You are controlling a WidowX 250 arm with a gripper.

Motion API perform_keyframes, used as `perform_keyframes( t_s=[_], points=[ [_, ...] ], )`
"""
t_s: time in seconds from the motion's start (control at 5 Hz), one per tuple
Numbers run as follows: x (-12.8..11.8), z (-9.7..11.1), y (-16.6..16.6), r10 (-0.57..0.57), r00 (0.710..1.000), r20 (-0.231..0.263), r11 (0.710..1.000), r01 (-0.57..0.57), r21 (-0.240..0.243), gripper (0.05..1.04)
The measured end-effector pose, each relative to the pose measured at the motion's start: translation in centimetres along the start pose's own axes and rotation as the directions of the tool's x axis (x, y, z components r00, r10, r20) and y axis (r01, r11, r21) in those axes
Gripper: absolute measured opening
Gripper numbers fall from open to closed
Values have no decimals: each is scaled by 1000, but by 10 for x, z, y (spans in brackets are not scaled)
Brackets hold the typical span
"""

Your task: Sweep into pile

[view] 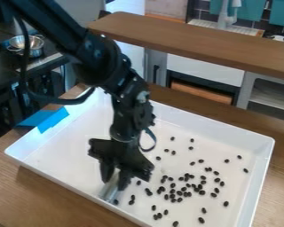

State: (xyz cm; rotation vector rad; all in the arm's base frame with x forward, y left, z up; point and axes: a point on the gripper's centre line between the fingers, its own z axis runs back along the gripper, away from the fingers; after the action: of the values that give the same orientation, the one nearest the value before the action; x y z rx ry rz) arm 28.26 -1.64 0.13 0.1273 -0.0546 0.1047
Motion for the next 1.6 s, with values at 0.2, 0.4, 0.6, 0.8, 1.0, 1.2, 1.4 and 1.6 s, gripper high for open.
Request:
perform_keyframes(
  t_s=[0.2, 0.4, 0.6, 0.8, 1.0, 1.2, 1.4, 1.6],
  points=[
    [-1, 2, -21, -12, 999, 31, 1000, 13, -8, 338],
    [-4, 5, -39, -19, 999, 47, 1000, 19, -18, 338],
    [-5, 5, -58, -16, 998, 55, 1000, 17, -20, 338],
    [-9, 9, -82, -28, 998, 55, 999, 30, -35, 338],
    [-10, 14, -104, -25, 999, 43, 998, 27, -54, 338],
    [-12, 19, -124, -36, 999, 29, 997, 38, -64, 338],
    [-12, 24, -132, -34, 999, 31, 997, 36, -74, 338],
    [-1, 28, -114, -17, 999, 29, 996, 19, -89, 338]
  ],
)
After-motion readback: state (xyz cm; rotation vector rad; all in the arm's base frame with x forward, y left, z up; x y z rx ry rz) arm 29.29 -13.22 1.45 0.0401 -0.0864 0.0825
